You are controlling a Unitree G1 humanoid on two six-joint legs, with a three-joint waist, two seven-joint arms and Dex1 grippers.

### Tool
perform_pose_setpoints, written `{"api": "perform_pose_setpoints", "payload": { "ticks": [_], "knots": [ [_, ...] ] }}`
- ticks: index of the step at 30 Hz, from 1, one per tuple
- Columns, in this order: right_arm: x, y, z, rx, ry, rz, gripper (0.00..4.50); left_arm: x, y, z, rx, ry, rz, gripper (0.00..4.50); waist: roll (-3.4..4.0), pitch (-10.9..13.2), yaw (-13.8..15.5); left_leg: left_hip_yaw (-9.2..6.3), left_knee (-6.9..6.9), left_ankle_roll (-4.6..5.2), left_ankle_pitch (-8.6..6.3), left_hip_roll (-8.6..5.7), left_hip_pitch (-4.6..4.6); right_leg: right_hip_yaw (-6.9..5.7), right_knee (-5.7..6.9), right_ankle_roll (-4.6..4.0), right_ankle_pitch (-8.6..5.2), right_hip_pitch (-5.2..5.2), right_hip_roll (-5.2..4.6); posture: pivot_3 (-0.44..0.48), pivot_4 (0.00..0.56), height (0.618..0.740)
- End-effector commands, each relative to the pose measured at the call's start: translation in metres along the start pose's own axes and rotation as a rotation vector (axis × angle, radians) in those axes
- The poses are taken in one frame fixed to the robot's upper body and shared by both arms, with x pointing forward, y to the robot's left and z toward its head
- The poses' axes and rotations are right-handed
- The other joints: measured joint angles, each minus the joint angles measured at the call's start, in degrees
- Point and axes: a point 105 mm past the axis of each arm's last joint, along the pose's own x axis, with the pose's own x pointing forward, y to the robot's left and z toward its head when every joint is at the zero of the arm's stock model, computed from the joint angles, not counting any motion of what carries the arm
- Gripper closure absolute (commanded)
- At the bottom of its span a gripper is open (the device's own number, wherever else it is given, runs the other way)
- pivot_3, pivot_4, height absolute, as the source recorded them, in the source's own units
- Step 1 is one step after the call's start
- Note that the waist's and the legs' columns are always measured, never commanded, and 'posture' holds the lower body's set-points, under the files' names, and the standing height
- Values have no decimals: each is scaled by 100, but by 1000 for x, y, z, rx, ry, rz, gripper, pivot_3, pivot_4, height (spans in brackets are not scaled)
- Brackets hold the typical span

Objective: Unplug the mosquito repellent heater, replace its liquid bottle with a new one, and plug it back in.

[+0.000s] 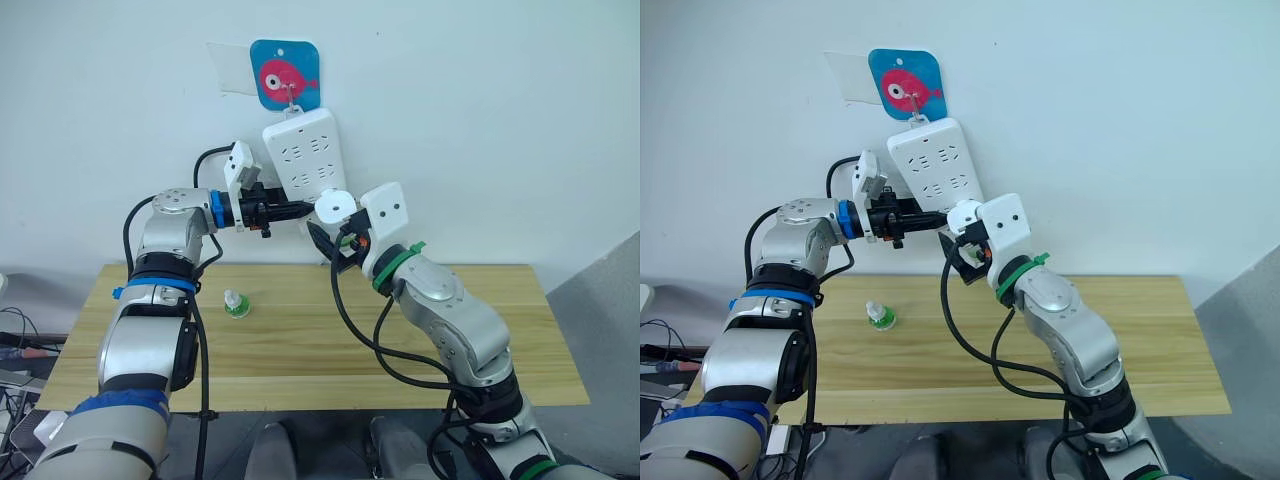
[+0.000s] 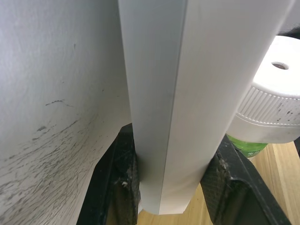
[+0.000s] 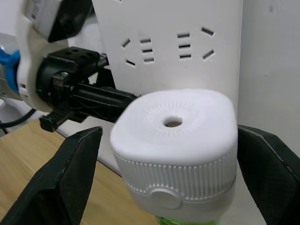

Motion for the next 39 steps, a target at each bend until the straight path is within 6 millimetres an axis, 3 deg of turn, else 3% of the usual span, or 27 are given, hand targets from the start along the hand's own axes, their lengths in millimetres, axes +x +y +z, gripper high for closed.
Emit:
{"api": "perform_pose_setpoints", "payload": {
  "ticks": [1,6,12,19,26,27,30,35,36,39],
  "knots": [
    [2,4,17,-30,-74,5,183,-1,3,13,31,-27,24,3186,0,0,0,-1,0,0,0,0,0,-1,0,0,0,-1,0,-150,213,740],
    [2,6,18,-37,-91,9,1415,-1,4,12,32,-27,31,3186,3,3,-12,-1,0,0,0,0,-2,-2,0,0,0,-2,0,-150,212,740],
    [-3,8,17,-52,-86,21,1421,-1,8,8,30,-17,60,3186,2,4,-9,-1,4,-1,1,-1,-3,-2,16,0,0,-10,0,-154,211,740],
    [-27,0,17,-83,-54,16,1483,-8,19,5,37,5,140,3186,2,4,17,-16,5,-1,1,-2,-35,-7,0,1,0,-24,0,-158,213,740],
    [-31,-4,19,-83,-52,1,1495,-8,20,0,38,13,156,3186,3,8,-39,-22,26,-4,6,-5,-24,-5,53,25,-10,-28,0,-157,209,740],
    [-32,-5,20,-83,-55,-2,1497,-9,20,0,35,11,158,2474,3,8,-48,-22,28,-4,8,-6,-24,-6,55,27,-8,-28,1,-156,209,740],
    [-40,-17,18,-32,-68,-16,1497,-18,21,-3,25,14,178,1704,3,9,-65,-17,29,-4,8,-7,-27,-4,52,30,-7,-32,1,-156,210,740],
    [-57,-64,6,173,-89,-130,1497,-46,15,-23,-5,61,217,316,8,12,-152,-14,28,-5,8,-3,-26,0,49,12,2,-31,1,-157,204,740],
    [-60,-74,3,229,-95,-160,1497,-54,10,-31,-3,92,223,97,10,13,-196,-12,27,-5,8,-3,-24,2,53,14,1,-33,2,-156,201,740],
    [-64,-90,-4,343,-102,-194,1497,-75,-11,-51,31,191,205,45,15,16,-324,-4,13,-5,8,3,-13,17,52,11,2,-35,5,-147,198,740]
  ]
}}
